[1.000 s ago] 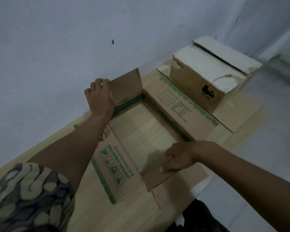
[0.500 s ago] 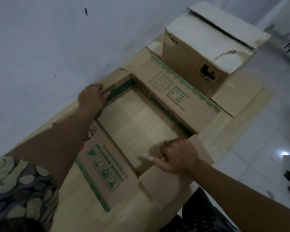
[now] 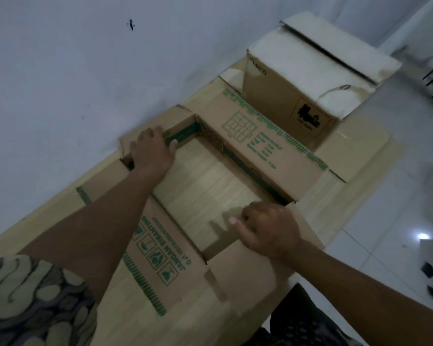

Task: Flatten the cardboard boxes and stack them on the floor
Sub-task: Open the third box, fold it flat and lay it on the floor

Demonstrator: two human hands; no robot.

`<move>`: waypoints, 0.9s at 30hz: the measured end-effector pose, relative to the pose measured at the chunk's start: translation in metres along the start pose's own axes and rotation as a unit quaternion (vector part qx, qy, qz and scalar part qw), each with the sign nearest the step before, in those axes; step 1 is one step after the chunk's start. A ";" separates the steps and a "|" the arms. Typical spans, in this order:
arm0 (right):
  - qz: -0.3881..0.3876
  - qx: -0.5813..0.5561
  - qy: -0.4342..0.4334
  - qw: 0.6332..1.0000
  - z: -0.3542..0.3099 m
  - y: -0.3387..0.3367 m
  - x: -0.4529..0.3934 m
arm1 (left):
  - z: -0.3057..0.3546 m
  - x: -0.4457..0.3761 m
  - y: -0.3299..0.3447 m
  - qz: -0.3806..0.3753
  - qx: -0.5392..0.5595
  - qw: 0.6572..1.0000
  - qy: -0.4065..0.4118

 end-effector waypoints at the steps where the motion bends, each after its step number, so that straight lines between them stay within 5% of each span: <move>1: 0.013 -0.001 0.020 1.000 0.006 -0.011 -0.003 | 0.015 0.005 0.001 -0.009 0.005 1.000 0.001; 6: 0.098 0.030 0.157 0.982 0.065 -0.069 -0.026 | 0.103 0.031 0.007 -0.076 0.114 0.989 -0.051; 9: 0.056 0.014 0.282 0.958 0.111 -0.075 -0.035 | 0.153 0.039 0.016 -0.096 0.243 0.961 -0.096; 14: -0.066 -0.229 0.415 0.878 0.157 -0.071 -0.045 | 0.207 0.040 0.021 -0.147 0.358 0.892 -0.236; 23: -0.064 -0.376 0.143 0.913 0.123 -0.080 -0.057 | 0.232 0.037 0.002 -0.159 0.455 0.785 -0.389; 27: -0.111 -0.421 0.070 0.898 0.095 -0.085 -0.056 | 0.228 0.041 -0.036 -0.091 0.428 0.820 -0.368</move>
Point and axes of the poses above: each hand's wrist, its own x-axis away from the middle knuckle, its own y-axis out of the palm, z = x × y, the point moved 6 cm from there along -x, towards the middle knuckle, and after that the axes turned 4 degrees about y, right-handed, at the moved point
